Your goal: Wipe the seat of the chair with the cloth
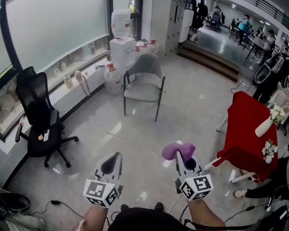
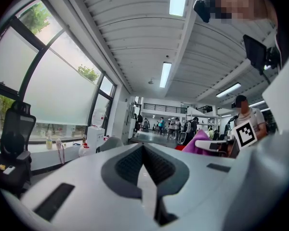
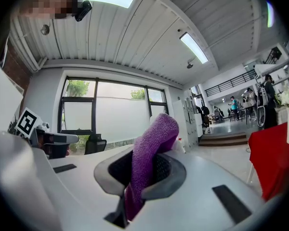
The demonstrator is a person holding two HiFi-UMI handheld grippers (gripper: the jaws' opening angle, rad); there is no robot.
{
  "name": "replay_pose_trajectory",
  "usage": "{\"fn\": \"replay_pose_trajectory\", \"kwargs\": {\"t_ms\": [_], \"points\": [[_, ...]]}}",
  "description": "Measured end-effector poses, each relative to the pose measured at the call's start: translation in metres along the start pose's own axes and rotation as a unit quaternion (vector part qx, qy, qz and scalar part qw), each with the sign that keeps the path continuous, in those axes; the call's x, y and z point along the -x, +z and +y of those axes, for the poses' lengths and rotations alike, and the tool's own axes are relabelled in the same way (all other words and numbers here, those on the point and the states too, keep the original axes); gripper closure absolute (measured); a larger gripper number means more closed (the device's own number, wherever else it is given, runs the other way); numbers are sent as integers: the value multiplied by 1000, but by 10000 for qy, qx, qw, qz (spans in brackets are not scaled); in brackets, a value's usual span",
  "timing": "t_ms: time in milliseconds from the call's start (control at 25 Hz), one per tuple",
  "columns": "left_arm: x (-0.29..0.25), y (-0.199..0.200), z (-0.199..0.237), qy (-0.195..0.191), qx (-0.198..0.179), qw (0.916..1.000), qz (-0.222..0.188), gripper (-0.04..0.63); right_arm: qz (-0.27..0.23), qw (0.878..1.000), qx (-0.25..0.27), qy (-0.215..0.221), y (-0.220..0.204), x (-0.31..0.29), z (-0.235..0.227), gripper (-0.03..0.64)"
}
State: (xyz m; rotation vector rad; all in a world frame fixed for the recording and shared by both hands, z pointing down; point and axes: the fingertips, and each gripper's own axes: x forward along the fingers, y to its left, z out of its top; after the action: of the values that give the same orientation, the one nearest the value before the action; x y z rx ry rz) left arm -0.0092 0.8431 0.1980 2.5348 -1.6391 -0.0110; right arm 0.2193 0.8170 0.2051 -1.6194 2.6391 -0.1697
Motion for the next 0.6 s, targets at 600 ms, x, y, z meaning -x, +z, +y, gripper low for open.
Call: {"fn": "replay_pose_trajectory", "kwargs": {"t_ms": [600], "points": [[27,2,49,-239,-18,9997,-82,598,70,10000,21,-14,-9,-22,60,583]]}}
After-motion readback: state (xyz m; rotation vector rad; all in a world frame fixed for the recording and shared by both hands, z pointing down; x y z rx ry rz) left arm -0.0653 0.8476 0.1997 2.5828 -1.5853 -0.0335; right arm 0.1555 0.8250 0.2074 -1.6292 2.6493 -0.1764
